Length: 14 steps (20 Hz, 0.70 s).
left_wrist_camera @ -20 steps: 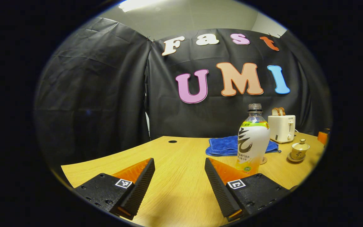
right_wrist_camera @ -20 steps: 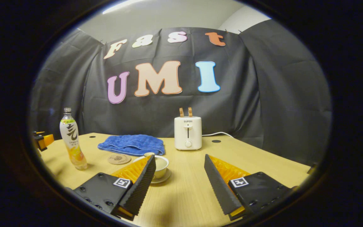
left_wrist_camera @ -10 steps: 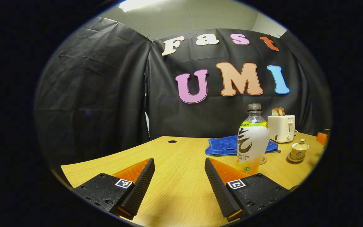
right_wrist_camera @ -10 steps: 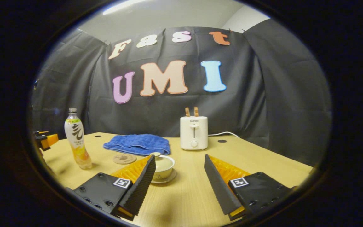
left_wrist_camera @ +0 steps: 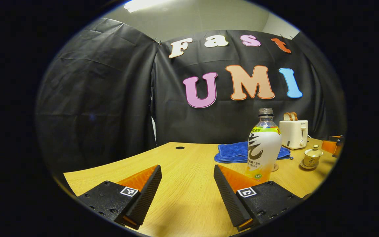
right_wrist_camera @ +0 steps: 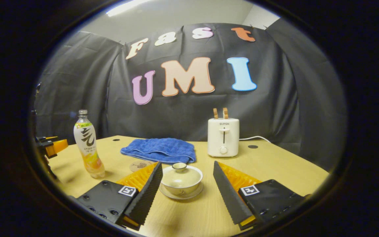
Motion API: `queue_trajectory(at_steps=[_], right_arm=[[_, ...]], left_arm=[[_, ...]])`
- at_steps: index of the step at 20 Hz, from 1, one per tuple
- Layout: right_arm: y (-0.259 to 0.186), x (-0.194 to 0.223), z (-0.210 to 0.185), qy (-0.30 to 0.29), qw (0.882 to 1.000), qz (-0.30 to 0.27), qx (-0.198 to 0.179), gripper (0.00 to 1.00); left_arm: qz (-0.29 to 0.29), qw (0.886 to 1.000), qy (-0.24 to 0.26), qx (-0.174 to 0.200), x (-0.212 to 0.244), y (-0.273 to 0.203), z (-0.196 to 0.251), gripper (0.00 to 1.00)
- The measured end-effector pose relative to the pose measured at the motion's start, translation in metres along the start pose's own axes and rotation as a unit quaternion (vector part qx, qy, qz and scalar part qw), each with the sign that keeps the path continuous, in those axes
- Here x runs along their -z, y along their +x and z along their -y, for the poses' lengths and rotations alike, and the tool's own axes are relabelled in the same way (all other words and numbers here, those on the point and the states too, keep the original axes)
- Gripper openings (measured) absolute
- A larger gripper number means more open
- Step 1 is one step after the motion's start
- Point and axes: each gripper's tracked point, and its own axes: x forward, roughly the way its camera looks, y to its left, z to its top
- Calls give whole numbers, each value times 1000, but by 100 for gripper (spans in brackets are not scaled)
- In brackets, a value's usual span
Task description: Open the teacup lid with one hand, grasp the water bottle and pour water into the teacup with the other hand; after pouring, place the water bottle on the coaster and then close the teacup lid.
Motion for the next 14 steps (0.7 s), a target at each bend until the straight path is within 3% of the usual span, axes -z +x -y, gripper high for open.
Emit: queue_trajectory(at_steps=[7, 9, 14], right_arm=[[34, 6, -8, -5, 1000, -27, -13, 99], [41, 10, -9, -8, 999, -37, -15, 99], [50, 15, -12, -14, 998, -52, -18, 80]], left_arm=[[0, 1000, 0, 2, 0, 0, 1, 90], [0, 1000, 0, 3, 0, 0, 2, 93], [0, 1000, 0, 3, 1, 1, 2, 93]])
